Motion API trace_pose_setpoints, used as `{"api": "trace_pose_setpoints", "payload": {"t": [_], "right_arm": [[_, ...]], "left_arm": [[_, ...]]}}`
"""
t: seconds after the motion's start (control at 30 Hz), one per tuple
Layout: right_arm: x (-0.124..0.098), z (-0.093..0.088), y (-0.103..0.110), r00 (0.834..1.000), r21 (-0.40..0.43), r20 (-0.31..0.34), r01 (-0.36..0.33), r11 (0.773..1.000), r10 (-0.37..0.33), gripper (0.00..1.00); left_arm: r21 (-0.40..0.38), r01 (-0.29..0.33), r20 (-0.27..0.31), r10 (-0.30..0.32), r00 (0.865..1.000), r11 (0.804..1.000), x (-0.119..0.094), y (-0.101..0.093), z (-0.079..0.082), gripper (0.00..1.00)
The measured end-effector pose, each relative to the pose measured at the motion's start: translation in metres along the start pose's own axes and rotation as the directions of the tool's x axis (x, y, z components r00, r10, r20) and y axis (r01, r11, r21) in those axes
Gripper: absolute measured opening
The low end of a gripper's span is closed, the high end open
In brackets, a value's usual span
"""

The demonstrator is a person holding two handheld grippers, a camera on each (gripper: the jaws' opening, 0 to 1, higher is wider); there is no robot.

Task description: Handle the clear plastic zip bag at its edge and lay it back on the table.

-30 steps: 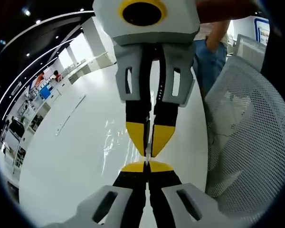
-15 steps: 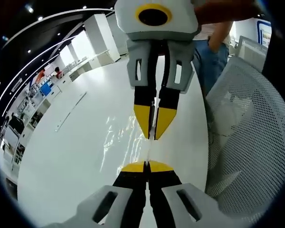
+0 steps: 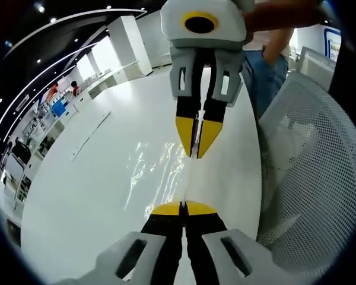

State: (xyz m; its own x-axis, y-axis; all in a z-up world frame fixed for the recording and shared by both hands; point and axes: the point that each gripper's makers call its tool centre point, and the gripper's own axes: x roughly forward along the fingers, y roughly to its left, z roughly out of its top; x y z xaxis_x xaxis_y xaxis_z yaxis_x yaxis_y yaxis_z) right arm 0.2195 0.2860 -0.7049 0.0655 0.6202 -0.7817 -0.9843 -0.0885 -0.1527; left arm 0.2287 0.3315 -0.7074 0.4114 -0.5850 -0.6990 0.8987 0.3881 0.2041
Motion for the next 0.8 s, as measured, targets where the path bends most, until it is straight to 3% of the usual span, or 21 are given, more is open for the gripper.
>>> {"api": "trace_pose_setpoints", "payload": {"t": [0.8], "right_arm": [[-0.008, -0.025, -0.001, 1.0, 0.039, -0.024, 0.013, 0.999, -0.012, 0.0]], "left_arm": [[-0.004, 0.002, -0.01, -0.002, 1.0, 1.0, 0.0, 0.0, -0.002, 0.0]]}}
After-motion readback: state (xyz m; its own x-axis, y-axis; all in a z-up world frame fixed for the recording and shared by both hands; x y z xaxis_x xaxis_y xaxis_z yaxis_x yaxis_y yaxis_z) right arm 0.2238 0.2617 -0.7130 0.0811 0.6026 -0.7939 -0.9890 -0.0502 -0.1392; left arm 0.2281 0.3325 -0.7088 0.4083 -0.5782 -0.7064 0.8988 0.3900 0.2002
